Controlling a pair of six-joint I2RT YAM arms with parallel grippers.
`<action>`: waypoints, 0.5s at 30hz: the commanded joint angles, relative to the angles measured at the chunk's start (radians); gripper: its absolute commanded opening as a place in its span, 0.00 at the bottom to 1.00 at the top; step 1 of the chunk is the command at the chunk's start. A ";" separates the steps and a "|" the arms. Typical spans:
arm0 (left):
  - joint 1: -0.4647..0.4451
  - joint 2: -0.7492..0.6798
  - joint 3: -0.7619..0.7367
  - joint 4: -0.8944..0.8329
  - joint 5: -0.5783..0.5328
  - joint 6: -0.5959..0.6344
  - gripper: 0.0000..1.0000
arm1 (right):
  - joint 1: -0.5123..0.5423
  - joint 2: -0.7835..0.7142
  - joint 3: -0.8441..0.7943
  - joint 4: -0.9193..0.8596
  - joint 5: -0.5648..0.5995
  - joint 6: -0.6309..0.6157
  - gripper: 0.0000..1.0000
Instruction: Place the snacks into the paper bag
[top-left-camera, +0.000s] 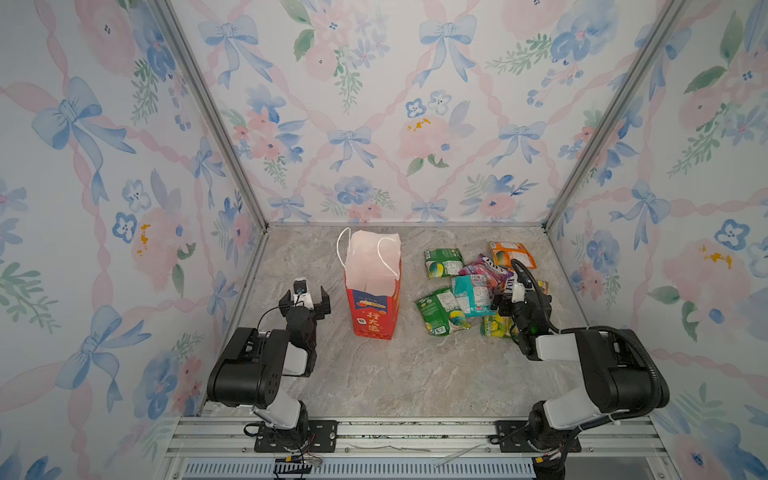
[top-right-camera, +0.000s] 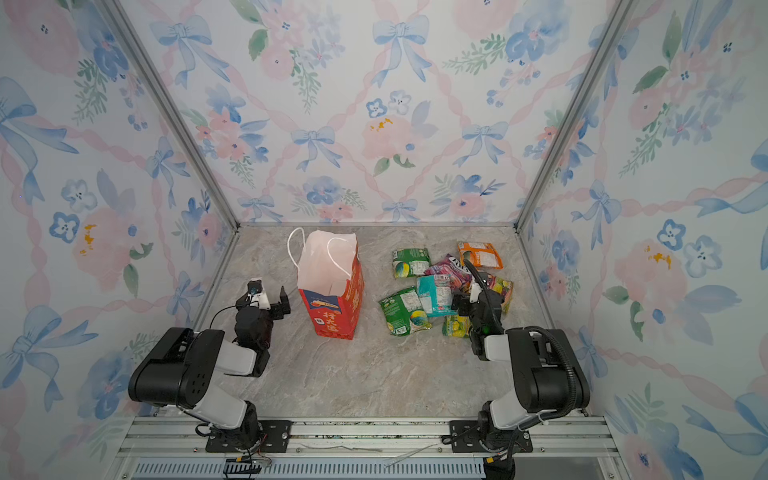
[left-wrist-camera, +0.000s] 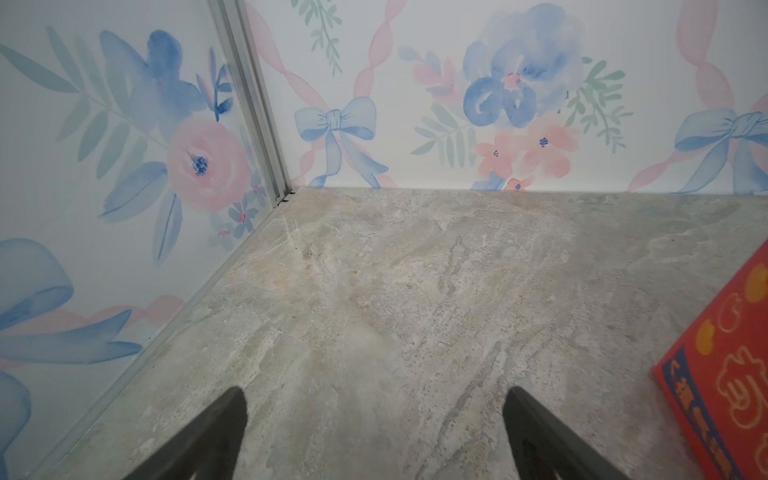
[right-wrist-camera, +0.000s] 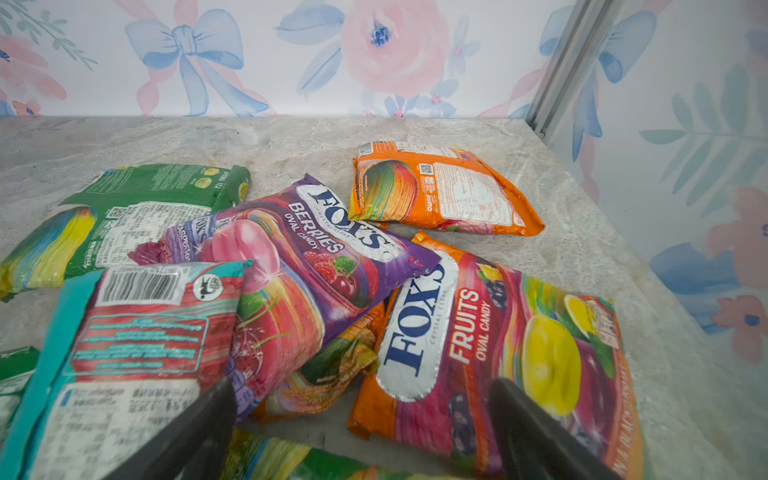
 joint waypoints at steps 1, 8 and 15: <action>0.004 0.007 0.001 0.001 0.019 -0.001 0.98 | 0.007 0.009 0.017 0.014 0.013 0.001 0.96; 0.004 0.010 0.004 0.000 0.018 0.001 0.98 | 0.009 0.009 0.018 0.013 0.013 -0.001 0.97; 0.005 0.010 0.005 -0.002 0.021 -0.001 0.98 | 0.013 0.010 0.018 0.014 0.021 -0.002 0.97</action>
